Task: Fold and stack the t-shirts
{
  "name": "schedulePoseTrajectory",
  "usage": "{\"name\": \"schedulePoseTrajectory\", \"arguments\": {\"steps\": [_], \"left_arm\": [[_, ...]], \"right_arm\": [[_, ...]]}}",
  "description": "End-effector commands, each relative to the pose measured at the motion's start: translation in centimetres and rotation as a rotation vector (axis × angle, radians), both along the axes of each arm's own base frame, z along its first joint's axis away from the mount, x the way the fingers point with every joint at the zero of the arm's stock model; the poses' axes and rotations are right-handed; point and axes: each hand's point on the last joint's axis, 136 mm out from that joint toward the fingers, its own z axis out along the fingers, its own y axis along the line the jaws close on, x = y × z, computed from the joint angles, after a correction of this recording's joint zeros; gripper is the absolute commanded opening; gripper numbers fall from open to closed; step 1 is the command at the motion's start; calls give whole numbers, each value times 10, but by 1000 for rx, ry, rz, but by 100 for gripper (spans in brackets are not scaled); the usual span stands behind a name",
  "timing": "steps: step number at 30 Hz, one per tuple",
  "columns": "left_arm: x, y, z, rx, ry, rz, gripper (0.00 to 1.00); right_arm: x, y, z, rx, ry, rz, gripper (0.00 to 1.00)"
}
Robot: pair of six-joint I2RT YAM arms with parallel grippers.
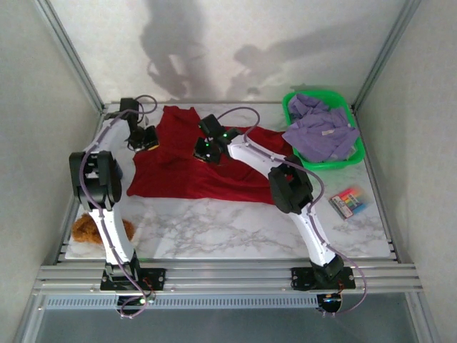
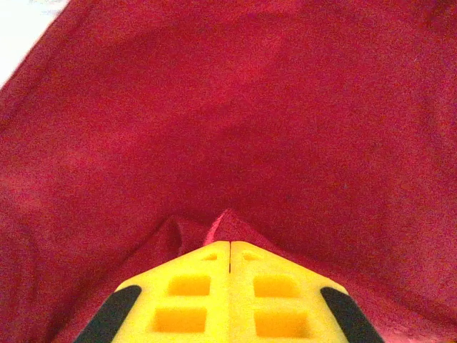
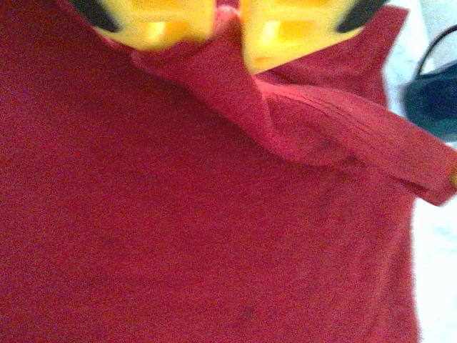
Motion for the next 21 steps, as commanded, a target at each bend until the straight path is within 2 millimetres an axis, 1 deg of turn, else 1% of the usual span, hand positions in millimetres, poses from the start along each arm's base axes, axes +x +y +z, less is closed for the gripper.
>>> {"name": "schedulePoseTrajectory", "arguments": {"steps": [1, 2, 5, 7, 10, 12, 13, 14, 15, 16, 18, 19, 21], "left_arm": [[31, -14, 12, -77, -74, -3, 13], [39, -19, 15, -100, -92, -6, 13], [58, -34, 16, -132, -91, -24, 8], [69, -41, 16, -137, -99, -31, 8], [86, -48, 17, -160, -136, -38, 7], [95, -46, 19, -153, -150, -34, 9], [99, -45, 22, -144, -161, -28, 14], [104, -43, 25, -137, -176, -25, 25], [108, -41, 29, -127, -193, -21, 30], [112, -38, 32, -115, -211, -12, 31], [117, -35, 33, -113, -214, 0, 32], [117, -36, 31, -119, -204, -5, 33], [112, -42, 26, -127, -173, -20, 33]], "right_arm": [[10, -12, -6, -32, 24, 41, 28], [16, -16, -6, -35, 18, 41, 30], [31, -27, -3, -9, 38, 31, 30], [38, -35, 4, -8, 27, 26, 31], [42, -48, 20, -32, -12, 29, 38], [39, -53, 30, -46, -24, 46, 39], [37, -56, 36, -56, -34, 54, 39], [35, -59, 41, -63, -41, 56, 39], [32, -62, 45, -62, -45, 55, 39], [29, -64, 48, -59, -47, 54, 39], [22, -68, 56, -52, -58, 50, 39], [19, -72, 61, -51, -66, 47, 39], [11, -81, 69, -63, -84, 39, 39]]}}
